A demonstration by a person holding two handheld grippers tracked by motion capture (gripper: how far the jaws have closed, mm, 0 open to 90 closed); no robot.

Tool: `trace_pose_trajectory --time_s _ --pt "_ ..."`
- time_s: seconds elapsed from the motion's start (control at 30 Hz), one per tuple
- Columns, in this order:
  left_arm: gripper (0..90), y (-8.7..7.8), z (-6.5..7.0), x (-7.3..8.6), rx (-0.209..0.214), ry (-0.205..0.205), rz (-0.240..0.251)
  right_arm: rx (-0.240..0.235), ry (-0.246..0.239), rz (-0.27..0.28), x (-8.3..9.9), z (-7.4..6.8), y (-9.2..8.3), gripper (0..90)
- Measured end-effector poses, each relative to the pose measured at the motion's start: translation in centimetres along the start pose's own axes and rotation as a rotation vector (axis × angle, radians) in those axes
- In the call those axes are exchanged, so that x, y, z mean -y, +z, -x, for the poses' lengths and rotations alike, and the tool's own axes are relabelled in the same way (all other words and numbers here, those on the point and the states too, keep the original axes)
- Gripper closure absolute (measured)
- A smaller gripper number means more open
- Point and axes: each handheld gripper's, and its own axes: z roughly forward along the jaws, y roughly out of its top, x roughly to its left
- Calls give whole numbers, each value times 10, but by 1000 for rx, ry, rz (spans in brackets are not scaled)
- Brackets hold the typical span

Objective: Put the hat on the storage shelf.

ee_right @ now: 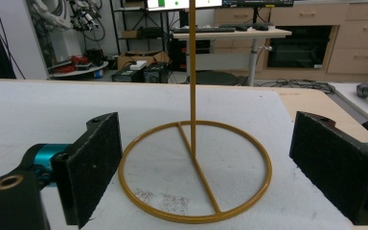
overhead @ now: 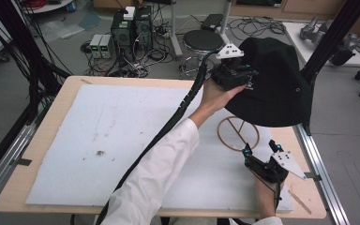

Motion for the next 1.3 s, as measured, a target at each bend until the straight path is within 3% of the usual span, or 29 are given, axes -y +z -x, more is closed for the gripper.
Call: trace_pose_trajectory --time_s 0.17,0.3,0.8,0.83,1.03,1.3 --pt "846 4 3 13 0 9 -47 -4 -6 -2 0 -1 0 102" --pt "846 6 2 21 5 -4 -57 -4 -10 -3 0 -1 0 102" --pt "805 -1 1 33 15 -38 -13 -7 -10 -3 0 -3 1 102" --pt "700 1 0 35 10 -45 -21 -5 -12 -5 0 -3 1 102" --pt "489 3 -1 45 18 -58 -14 -5 -9 -6 0 -2 1 102" --pt "352 0 2 46 20 -50 7 -8 -9 -3 0 -2 1 102"
